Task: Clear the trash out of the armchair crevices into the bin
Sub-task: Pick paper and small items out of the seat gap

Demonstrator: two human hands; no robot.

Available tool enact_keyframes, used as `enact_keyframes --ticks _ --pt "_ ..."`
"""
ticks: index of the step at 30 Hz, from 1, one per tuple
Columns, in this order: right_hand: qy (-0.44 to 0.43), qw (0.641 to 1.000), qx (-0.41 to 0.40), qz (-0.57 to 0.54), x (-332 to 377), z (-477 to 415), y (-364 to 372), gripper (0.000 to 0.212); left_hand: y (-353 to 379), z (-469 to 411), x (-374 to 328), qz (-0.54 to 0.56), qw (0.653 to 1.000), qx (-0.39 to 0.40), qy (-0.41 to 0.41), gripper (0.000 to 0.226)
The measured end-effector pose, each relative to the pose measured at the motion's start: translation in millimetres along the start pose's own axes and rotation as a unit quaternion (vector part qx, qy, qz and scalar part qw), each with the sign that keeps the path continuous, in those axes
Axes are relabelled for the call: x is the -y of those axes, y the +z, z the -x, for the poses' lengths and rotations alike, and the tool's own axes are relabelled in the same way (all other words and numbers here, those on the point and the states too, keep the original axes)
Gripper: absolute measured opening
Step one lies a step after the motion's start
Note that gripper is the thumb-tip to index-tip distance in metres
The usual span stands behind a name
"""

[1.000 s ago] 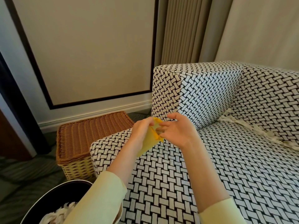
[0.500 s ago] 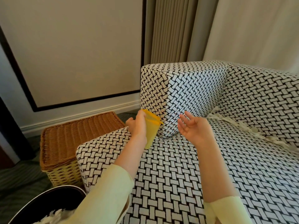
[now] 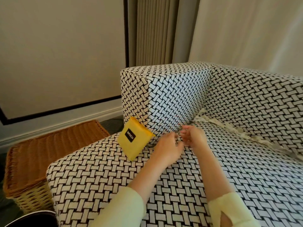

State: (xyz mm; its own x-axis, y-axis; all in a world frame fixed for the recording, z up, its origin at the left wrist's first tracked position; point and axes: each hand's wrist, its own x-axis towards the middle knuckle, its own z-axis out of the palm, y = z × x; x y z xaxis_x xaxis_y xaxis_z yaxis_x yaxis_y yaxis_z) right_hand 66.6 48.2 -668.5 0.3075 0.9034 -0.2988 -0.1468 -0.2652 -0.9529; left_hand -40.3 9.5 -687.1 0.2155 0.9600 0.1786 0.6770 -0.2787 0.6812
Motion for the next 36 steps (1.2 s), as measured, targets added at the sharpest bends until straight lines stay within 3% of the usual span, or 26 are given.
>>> enact_keyframes --ticks 3,8,13,18,21,23,25,32,36 --pt "-0.046 0.996 -0.039 0.065 -5.3 -17.2 -14.1 0.032 10.5 -29.3 11.6 -0.059 0.992 0.087 -0.07 0.054" --pt "-0.066 0.995 -0.026 0.064 -4.9 -37.6 -23.1 0.034 25.0 -71.6 21.7 -0.054 0.98 0.136 -0.134 0.062" --pt "-0.106 0.99 -0.032 0.085 1.9 -68.4 -36.9 0.033 46.4 -111.7 18.0 -0.024 0.979 0.165 -0.115 0.064" --pt "-0.152 0.977 -0.138 0.057 6.9 -104.0 -59.6 0.022 65.6 -153.9 9.0 0.07 0.971 0.217 -0.075 0.066" --pt "-0.244 0.93 -0.174 0.212 10.7 -125.9 -65.7 0.023 75.9 -172.8 5.0 0.1 0.966 0.234 -0.042 0.059" --pt "-0.283 0.856 -0.16 0.402 12.5 -143.8 -65.8 0.041 80.5 -183.1 6.5 0.108 0.966 0.233 -0.032 0.059" --pt "-0.276 0.808 -0.123 0.507 15.5 -157.5 -63.8 0.062 85.1 -190.0 10.3 0.115 0.966 0.232 -0.028 0.061" --pt "-0.224 0.748 -0.071 0.621 28.9 -187.1 -50.0 0.084 87.2 -191.0 17.1 0.168 0.966 0.197 -0.003 0.057" --pt "-0.141 0.763 -0.068 0.627 27.2 -194.9 -33.4 0.054 85.4 -188.3 16.7 0.179 0.967 0.182 0.011 0.056"
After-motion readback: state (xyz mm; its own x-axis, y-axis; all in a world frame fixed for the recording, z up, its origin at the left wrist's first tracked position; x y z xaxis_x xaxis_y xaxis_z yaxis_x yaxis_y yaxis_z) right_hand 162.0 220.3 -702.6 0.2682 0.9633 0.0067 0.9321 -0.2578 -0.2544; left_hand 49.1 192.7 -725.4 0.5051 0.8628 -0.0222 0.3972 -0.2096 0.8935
